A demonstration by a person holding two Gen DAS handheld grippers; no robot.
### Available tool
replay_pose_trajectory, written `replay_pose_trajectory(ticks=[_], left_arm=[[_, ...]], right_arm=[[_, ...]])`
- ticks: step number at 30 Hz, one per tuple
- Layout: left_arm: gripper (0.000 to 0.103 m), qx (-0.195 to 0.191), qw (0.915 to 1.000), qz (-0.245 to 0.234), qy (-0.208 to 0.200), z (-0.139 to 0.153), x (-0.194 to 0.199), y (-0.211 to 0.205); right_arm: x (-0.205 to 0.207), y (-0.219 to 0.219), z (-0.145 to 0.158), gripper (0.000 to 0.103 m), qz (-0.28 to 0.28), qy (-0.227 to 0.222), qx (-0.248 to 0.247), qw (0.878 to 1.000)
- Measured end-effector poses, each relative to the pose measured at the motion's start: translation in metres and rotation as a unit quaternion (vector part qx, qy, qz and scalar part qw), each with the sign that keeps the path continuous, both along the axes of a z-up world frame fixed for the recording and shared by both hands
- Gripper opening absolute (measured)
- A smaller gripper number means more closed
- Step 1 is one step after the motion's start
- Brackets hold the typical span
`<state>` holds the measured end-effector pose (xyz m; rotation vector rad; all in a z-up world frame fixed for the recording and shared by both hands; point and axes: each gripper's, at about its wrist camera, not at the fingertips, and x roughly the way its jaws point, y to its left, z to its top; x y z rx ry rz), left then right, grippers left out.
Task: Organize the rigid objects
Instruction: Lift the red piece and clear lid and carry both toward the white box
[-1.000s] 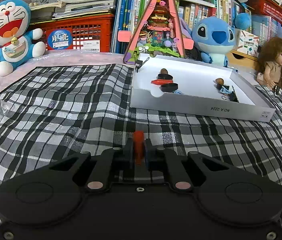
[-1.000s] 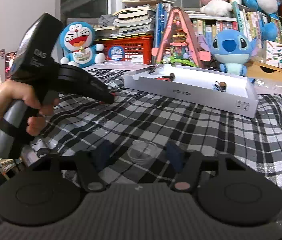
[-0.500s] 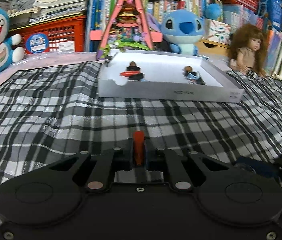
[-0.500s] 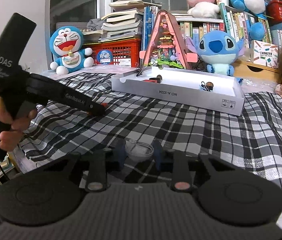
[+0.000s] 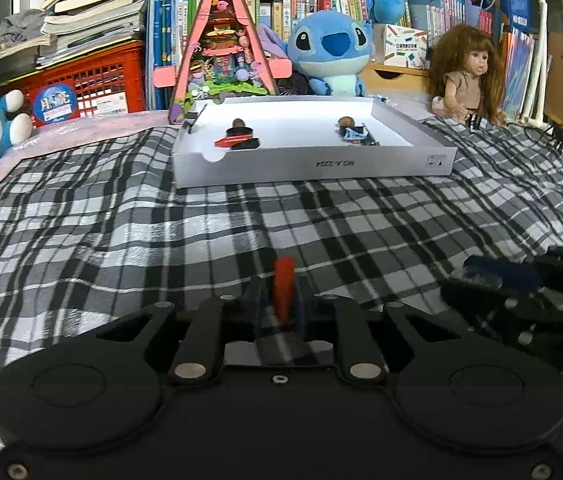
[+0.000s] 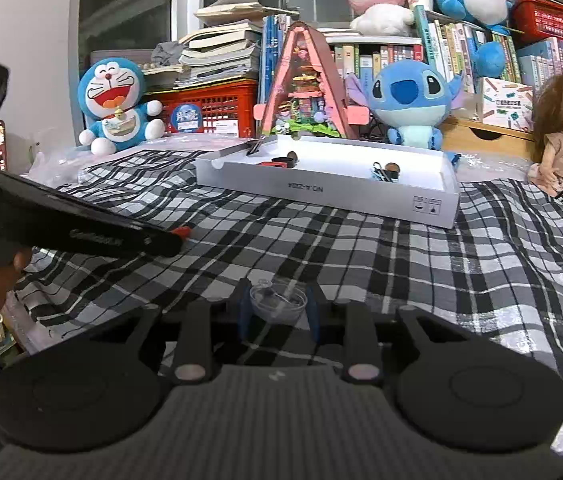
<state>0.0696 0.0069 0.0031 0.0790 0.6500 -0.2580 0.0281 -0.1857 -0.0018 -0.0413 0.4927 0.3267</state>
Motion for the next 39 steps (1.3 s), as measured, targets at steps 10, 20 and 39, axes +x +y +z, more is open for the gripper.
replay_pose_trajectory(ticks=[10,20,39], left_arm=[[0.033,0.01,0.9984,0.055,0.004,0.002,-0.001,0.029],[0.065,0.012,0.995,0.099,-0.005,-0.003,0.005,0.017],[0.07,0.031,0.9903,0.134,-0.017,-0.004,-0.01,0.018]], right_arm=[[-0.002,-0.005,0.001,0.036,-0.017,-0.002,-0.002,1.0],[-0.002,-0.008,-0.001,0.045,-0.085,-0.014,-0.013,0.996],[-0.011,-0.013,-0.002,0.064,-0.097,-0.014,0.024,0.995]])
